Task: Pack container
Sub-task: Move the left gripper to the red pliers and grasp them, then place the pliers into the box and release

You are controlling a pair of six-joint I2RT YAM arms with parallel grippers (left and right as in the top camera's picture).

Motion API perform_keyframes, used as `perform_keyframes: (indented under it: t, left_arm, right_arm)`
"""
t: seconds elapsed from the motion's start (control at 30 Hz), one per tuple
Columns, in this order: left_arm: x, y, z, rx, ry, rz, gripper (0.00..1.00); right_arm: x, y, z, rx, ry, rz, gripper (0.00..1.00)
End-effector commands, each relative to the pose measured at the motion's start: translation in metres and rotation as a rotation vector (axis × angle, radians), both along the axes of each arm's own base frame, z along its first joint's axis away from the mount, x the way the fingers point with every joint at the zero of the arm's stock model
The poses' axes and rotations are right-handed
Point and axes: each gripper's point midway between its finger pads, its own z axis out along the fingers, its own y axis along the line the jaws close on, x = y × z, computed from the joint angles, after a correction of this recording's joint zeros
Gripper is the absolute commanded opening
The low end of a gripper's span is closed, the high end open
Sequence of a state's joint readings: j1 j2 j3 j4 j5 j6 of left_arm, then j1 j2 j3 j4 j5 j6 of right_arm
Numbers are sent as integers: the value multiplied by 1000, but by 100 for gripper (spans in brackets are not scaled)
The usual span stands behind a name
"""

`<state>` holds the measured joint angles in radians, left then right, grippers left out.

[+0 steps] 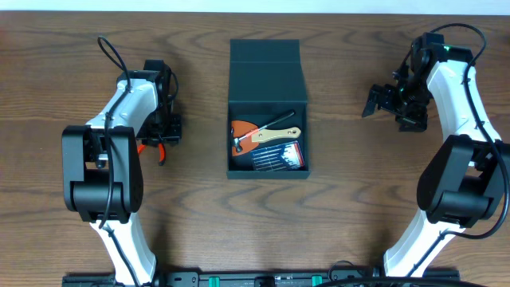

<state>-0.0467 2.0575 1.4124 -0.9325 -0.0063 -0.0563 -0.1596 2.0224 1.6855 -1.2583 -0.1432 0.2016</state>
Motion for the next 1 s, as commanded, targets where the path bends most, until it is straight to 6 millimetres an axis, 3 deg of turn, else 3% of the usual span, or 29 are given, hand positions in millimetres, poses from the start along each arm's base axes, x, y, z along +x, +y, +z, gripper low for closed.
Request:
perform_keyframes:
  t: [0.0, 0.33, 0.47, 0.57, 0.67, 0.8, 0.97]
  left_arm:
    - [-3, 0, -6, 2, 16, 14, 38]
    - [-15, 2, -17, 4, 44, 16, 36]
    - [-18, 2, -19, 4, 50, 16, 26]
    - [-19, 2, -19, 4, 53, 16, 6]
    - [-21, 2, -16, 5, 60, 15, 6]
    - [-20, 2, 4, 1, 60, -22, 6]
    - [-12, -5, 68, -8, -20, -117, 6]
  right_arm:
    - [1, 3, 0, 10, -2, -4, 99]
    - [1, 3, 0, 10, -2, -3, 99]
    - [1, 3, 0, 10, -2, -3, 99]
    - [1, 3, 0, 10, -2, -3, 99]
    - [1, 3, 0, 10, -1, -3, 99]
    - [1, 3, 0, 10, -2, -3, 99]
    - [1, 3, 0, 10, -2, -4, 99]
